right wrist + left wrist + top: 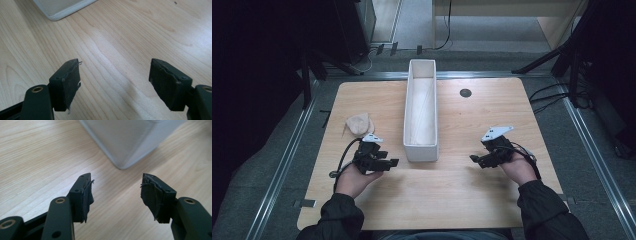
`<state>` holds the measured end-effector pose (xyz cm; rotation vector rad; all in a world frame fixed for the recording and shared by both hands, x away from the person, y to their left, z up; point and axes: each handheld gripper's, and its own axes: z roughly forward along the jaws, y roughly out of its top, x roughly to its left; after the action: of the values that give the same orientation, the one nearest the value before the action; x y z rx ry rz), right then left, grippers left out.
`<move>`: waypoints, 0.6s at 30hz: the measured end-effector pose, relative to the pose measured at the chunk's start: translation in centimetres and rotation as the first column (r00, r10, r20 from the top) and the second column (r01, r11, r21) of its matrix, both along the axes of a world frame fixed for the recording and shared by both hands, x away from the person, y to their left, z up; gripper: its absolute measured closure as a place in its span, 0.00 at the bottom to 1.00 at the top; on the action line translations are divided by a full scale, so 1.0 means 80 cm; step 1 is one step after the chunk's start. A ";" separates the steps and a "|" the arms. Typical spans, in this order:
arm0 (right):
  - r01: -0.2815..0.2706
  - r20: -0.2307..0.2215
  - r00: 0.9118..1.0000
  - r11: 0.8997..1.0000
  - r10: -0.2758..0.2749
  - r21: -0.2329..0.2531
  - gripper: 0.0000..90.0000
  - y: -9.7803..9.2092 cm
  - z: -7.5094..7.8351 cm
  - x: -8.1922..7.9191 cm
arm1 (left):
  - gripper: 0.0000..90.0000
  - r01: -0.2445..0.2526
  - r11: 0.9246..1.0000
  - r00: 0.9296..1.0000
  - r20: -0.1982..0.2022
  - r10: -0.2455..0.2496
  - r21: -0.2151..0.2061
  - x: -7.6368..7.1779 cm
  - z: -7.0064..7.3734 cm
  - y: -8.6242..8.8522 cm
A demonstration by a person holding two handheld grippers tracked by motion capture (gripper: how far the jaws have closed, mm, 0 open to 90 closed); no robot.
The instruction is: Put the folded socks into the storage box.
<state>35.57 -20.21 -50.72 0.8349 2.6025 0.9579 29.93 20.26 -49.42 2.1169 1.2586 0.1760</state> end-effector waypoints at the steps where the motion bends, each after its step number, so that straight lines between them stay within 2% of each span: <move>1: 0.002 -0.001 1.000 1.000 -0.002 -0.004 0.27 0.001 0.000 0.001 | 0.44 -0.008 1.000 1.000 -0.003 0.008 0.009 0.001 -0.001 0.000; 6: 0.011 -0.013 1.000 1.000 -0.011 0.009 0.25 0.002 0.000 0.002 | 0.43 -0.010 1.000 1.000 -0.011 0.010 0.005 0.004 -0.002 0.002; 8: 0.023 -0.038 0.999 1.000 -0.023 0.015 0.25 0.002 -0.001 0.002 | 0.44 -0.016 1.000 1.000 -0.004 0.016 0.004 0.005 -0.002 0.004; 9: 0.018 -0.080 0.997 1.000 -0.018 0.003 0.24 0.004 -0.001 0.004 | 0.47 -0.010 1.000 1.000 -0.006 0.010 -0.011 0.006 -0.002 0.006; 14: 0.017 -0.090 0.996 1.000 -0.018 -0.008 0.24 0.008 -0.002 0.008 | 0.50 -0.013 1.000 1.000 -0.019 0.013 -0.027 0.008 -0.004 0.010; 15: 0.018 -0.075 0.997 1.000 -0.018 0.000 0.24 0.011 0.000 0.009 | 0.49 -0.016 1.000 1.000 -0.019 0.016 -0.021 0.008 -0.004 0.010; 18: 0.025 -0.068 0.997 1.000 -0.024 0.014 0.24 0.011 0.003 0.007 | 0.48 -0.021 1.000 1.000 -0.022 0.021 -0.002 0.010 -0.004 0.009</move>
<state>36.12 -19.34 -50.47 0.9170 2.6385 0.9598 30.76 20.96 -49.71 2.1094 1.2941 0.1604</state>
